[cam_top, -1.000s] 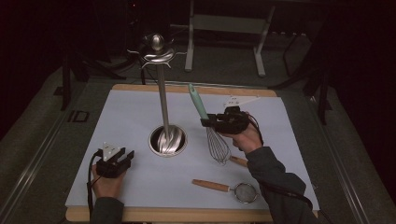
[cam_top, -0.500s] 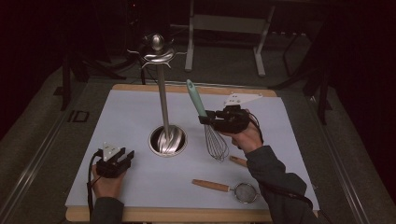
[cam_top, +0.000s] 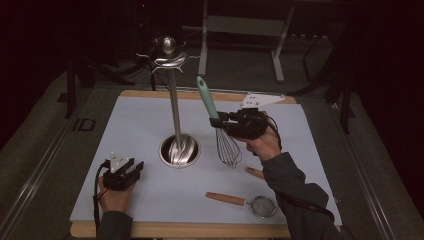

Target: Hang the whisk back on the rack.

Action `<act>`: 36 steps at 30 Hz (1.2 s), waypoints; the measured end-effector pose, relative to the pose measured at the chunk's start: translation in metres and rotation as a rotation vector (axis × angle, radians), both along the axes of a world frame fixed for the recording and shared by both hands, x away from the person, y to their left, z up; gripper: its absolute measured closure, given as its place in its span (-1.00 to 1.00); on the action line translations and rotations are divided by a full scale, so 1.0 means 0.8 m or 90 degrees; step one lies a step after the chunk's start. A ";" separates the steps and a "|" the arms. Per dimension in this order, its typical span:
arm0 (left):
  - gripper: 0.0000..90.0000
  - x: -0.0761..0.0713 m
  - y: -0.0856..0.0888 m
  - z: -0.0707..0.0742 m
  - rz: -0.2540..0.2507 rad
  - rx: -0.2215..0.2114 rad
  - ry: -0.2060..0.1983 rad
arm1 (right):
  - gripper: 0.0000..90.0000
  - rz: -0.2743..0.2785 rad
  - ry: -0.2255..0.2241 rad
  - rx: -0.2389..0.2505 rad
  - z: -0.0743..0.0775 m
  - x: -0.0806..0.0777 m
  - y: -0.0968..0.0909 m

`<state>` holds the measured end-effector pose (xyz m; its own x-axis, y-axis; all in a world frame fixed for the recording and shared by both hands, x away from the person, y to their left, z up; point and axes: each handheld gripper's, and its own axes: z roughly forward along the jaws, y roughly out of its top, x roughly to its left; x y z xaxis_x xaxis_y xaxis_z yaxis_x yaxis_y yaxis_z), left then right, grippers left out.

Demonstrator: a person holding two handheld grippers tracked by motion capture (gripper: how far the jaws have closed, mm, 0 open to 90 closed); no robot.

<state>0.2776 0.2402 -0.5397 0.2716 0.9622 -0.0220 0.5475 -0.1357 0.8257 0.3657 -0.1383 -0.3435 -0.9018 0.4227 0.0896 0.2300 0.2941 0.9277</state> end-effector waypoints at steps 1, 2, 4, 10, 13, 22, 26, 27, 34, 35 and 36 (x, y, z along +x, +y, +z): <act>0.32 0.000 0.000 0.000 0.000 0.000 0.000 | 0.54 0.002 -0.004 0.003 0.003 -0.001 0.001; 0.32 0.000 0.000 0.000 0.000 0.000 0.000 | 0.54 0.002 -0.004 0.003 0.003 -0.001 0.001; 0.32 0.000 0.000 0.000 0.000 -0.001 0.000 | 0.54 0.006 -0.011 0.015 0.009 -0.002 0.003; 0.32 0.000 0.000 0.000 0.000 0.000 0.000 | 0.54 0.018 -0.028 0.024 0.018 -0.007 0.007; 0.32 0.000 0.000 0.000 0.000 0.000 0.000 | 0.54 0.028 -0.038 0.031 0.026 -0.012 0.011; 0.32 0.000 0.000 0.000 -0.001 0.000 0.000 | 0.54 0.056 -0.067 0.036 0.042 -0.021 0.016; 0.32 0.000 0.000 0.000 -0.001 0.000 0.000 | 0.54 0.065 -0.074 0.035 0.045 -0.022 0.020; 0.32 0.000 0.000 0.000 -0.001 0.000 0.000 | 0.54 0.067 -0.074 0.034 0.046 -0.022 0.021; 0.32 0.000 0.000 0.000 -0.001 0.000 0.000 | 0.54 0.074 -0.075 0.028 0.046 -0.022 0.030; 0.32 0.000 0.000 0.000 -0.001 0.000 0.000 | 0.54 0.073 -0.075 0.027 0.045 -0.021 0.031; 0.32 0.000 0.000 0.000 -0.001 0.000 0.000 | 0.54 0.073 -0.075 0.027 0.045 -0.021 0.031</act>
<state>0.2776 0.2403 -0.5396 0.2726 0.9619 -0.0223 0.5468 -0.1358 0.8261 0.3488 -0.1132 -0.3072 -0.9495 0.3138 -0.0037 0.0861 0.2718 0.9585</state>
